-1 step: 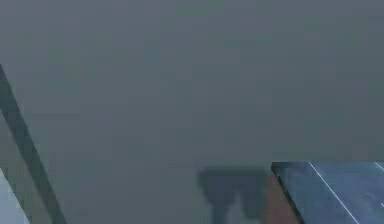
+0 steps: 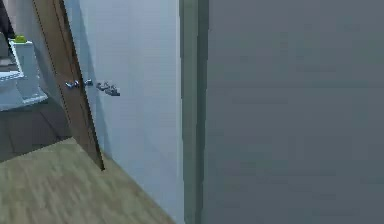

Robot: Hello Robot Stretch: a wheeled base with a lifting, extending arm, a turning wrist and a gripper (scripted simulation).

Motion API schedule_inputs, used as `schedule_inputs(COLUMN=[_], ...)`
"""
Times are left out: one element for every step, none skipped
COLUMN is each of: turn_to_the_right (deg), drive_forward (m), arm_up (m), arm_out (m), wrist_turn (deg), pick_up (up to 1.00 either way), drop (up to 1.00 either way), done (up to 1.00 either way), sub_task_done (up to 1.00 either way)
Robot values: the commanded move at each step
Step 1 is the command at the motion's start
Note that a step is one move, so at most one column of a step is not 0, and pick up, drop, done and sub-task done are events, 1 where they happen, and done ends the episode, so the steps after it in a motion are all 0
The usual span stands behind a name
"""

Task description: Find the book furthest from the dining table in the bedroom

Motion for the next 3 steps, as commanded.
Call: schedule_inputs(turn_to_the_right=[-45.0,0.0,-12.0], drive_forward=[0.0,0.2,0.0], arm_up=[0.0,0.0,0.0], arm_out=[0.0,0.0,0.0], wrist_turn=[0.0,0.0,0.0], pick_up=[0.0,0.0,0.0], drop=[0.0,0.0,0.0], done=[0.0,0.0,0.0], sub_task_done=[0.0,0.0,0.0])
